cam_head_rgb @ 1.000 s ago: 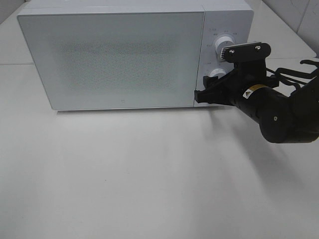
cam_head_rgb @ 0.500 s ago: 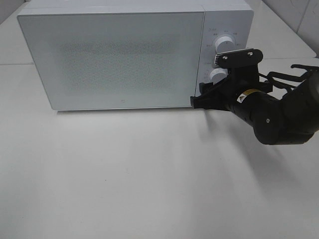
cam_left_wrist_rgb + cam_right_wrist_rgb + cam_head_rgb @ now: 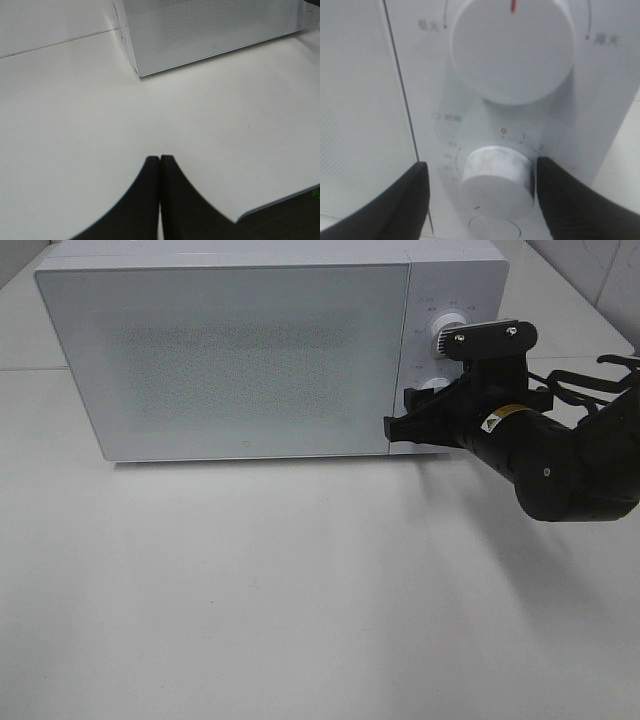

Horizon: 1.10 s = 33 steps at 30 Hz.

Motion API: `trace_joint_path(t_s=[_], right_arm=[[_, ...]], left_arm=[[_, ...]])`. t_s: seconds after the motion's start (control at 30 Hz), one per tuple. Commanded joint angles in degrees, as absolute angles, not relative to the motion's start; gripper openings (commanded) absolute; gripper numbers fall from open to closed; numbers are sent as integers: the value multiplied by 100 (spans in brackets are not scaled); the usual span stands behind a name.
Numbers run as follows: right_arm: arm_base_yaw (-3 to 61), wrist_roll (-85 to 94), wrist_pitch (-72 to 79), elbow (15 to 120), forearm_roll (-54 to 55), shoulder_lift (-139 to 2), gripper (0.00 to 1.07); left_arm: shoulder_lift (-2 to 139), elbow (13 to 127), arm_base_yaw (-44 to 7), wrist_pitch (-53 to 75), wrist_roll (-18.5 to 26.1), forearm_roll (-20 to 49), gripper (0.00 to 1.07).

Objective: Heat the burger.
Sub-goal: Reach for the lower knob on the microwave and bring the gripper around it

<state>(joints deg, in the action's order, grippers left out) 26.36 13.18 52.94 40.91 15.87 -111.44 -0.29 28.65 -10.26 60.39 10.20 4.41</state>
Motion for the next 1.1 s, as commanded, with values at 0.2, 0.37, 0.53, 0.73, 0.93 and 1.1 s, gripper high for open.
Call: trace_joint_path(t_s=[0.2, 0.37, 0.53, 0.73, 0.93, 1.1], right_arm=[[2613, 1352, 5134, 4142, 1547, -11150, 60], [2613, 1329, 5260, 4160, 1558, -11167, 49], [2613, 1203, 5443, 4160, 1558, -11167, 28], [2613, 888, 5346, 4160, 1558, -11167, 0], [2613, 229, 5351, 4160, 1558, -11167, 0], [2613, -1117, 5386, 4160, 1547, -11167, 0]], left_arm=[[-143, 2853, -1014, 5964, 991, 470, 0], [-143, 2853, -1014, 5964, 991, 470, 0], [-143, 2853, -1014, 5964, 991, 470, 0], [-143, 2853, -1014, 5964, 991, 470, 0], [-143, 2853, -1014, 5964, 991, 470, 0], [-143, 2853, -1014, 5964, 991, 470, 0]])
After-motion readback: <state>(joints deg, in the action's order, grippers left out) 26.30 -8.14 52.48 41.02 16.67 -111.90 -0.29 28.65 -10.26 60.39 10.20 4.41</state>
